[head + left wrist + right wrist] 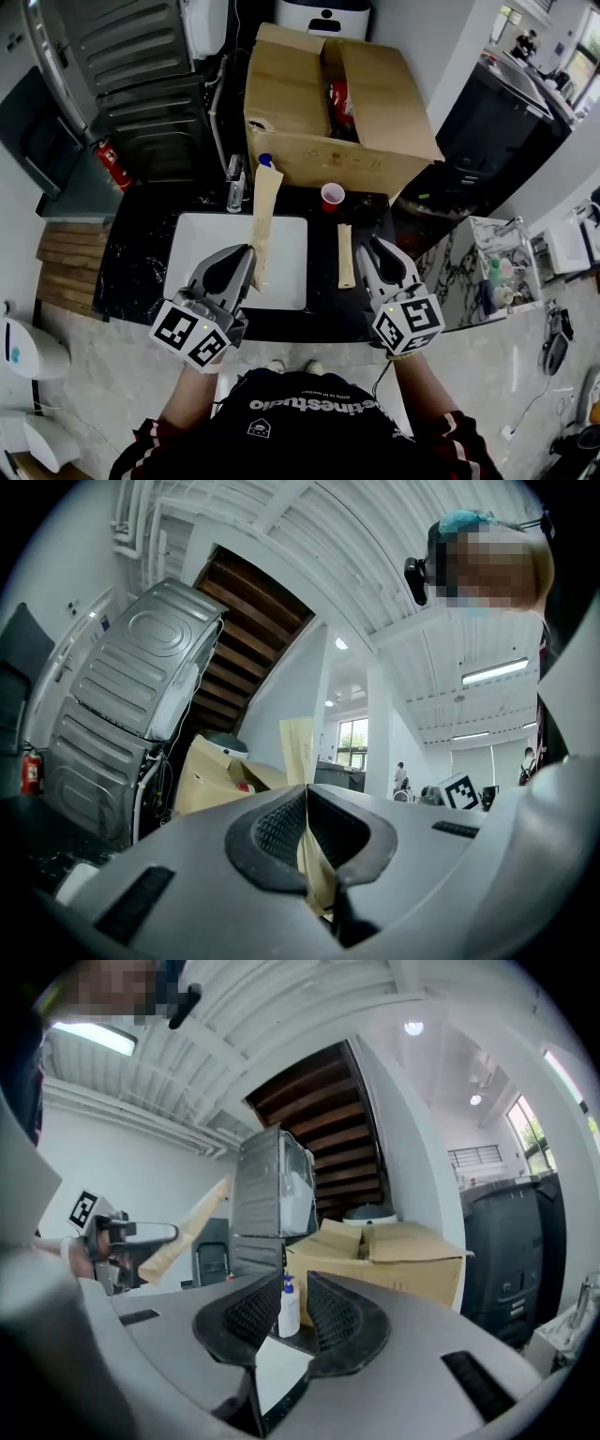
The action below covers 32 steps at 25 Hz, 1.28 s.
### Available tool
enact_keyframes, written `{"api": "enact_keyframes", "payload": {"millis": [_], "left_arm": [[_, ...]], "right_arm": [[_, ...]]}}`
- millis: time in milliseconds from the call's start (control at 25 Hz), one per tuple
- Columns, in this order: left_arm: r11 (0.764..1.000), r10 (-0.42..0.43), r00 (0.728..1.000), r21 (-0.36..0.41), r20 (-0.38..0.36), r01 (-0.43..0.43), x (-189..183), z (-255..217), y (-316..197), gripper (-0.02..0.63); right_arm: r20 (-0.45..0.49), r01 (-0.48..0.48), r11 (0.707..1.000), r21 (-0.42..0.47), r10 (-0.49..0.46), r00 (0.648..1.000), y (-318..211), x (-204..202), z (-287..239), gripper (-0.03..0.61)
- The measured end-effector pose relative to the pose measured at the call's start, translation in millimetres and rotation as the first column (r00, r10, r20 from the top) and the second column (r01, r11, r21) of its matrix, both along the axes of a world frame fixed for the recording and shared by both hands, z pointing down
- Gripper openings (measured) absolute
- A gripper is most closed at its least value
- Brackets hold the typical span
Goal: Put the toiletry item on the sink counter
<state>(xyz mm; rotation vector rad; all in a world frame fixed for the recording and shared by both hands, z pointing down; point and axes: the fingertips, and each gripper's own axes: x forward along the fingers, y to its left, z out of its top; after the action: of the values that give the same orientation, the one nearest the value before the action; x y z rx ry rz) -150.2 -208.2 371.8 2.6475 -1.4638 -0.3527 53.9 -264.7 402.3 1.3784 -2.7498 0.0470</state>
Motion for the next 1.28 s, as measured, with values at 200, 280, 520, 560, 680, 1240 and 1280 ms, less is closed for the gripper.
{"api": "enact_keyframes", "payload": {"millis": [200,280,520,560,680,1240,1280], "left_arm": [[1.0,0.017,1.0,0.0,-0.001,-0.017,10,2,5,0.017],[1.0,0.021,1.0,0.001,0.002,-0.021,14,2,7,0.017],[0.999,0.04,0.999,0.001,0.003,-0.04,25,3,10,0.017],[0.999,0.044,0.999,-0.001,0.002,-0.044,27,3,10,0.017],[0.999,0.05,0.999,-0.008,0.0,-0.05,31,3,10,0.017],[0.99,0.092,0.996,-0.11,-0.003,-0.092,64,24,-10,0.017],[0.987,0.094,0.996,-0.13,-0.008,-0.094,67,29,-13,0.017]], "right_arm": [[0.001,0.066,0.995,0.081,-0.066,0.998,34,-13,-30,0.084],[0.009,0.077,0.992,0.096,-0.078,0.997,43,-14,-39,0.072],[0.049,0.082,0.988,0.132,-0.089,0.995,64,-7,-55,0.04],[0.049,0.084,0.987,0.133,-0.091,0.995,67,-7,-56,0.038],[0.056,0.083,0.989,0.124,-0.091,0.994,70,-4,-55,0.038],[0.085,0.035,0.996,0.082,-0.042,0.996,74,24,-51,0.038],[0.085,0.029,0.996,0.079,-0.036,0.996,73,27,-49,0.038]]}}
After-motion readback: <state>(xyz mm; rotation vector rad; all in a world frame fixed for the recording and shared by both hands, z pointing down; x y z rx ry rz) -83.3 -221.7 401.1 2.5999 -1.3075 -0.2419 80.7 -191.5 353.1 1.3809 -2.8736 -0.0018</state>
